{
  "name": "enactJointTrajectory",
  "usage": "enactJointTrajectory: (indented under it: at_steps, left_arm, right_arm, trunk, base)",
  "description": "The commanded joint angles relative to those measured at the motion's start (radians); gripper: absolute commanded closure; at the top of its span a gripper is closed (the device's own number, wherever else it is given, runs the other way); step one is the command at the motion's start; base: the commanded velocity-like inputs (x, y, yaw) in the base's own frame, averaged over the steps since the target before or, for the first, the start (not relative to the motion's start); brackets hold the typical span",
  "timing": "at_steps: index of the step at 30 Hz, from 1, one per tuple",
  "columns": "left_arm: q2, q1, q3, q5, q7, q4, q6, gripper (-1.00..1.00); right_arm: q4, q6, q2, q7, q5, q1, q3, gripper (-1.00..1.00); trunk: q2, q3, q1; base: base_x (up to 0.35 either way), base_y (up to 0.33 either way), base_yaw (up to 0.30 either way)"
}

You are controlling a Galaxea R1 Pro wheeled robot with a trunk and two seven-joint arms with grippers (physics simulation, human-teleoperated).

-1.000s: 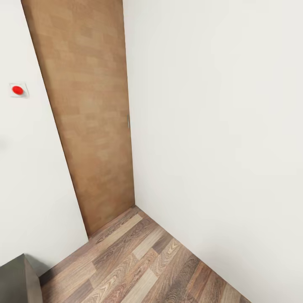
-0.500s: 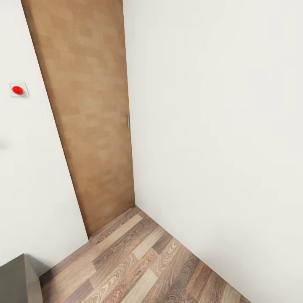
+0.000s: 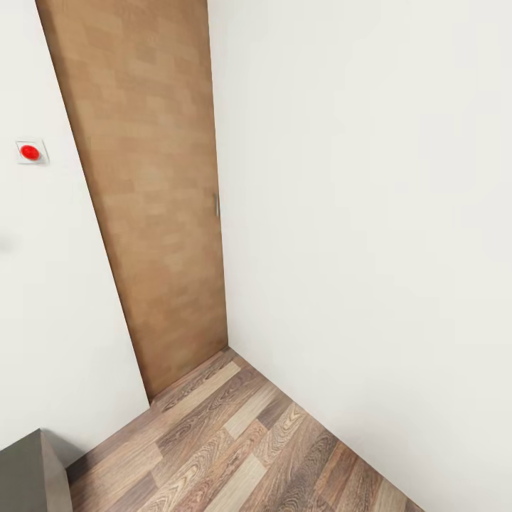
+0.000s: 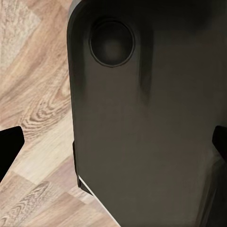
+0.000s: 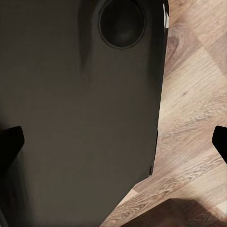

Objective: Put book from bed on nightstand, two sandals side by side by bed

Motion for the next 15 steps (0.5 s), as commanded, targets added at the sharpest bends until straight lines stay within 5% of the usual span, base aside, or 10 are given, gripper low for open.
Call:
enactJointTrajectory:
  at_steps: [1, 8, 15]
  left_arm:
    - [0.0, 0.0, 0.0, 0.0, 0.0, 0.0, 0.0, -1.0]
    - [0.0, 0.0, 0.0, 0.0, 0.0, -0.001, 0.0, -1.0]
    - [0.003, -0.001, -0.004, -0.001, 0.002, -0.001, -0.002, -1.0]
  right_arm:
    - [-0.001, 0.003, 0.0, 0.0, 0.0, 0.0, 0.001, -1.0]
    - [-0.001, -0.002, 0.002, 0.0, 0.0, 0.0, -0.001, -1.0]
    - [-0.004, -0.019, 0.013, 0.0, -0.004, 0.0, -0.007, -1.0]
  trunk:
    - [0.0, -0.001, 0.0]
    - [0.0, -0.001, 0.0]
    - [0.0, -0.001, 0.0]
  base:
    - [0.0, 0.0, 0.0]
    - [0.0, 0.0, 0.009]
    - [0.0, 0.0, 0.139]
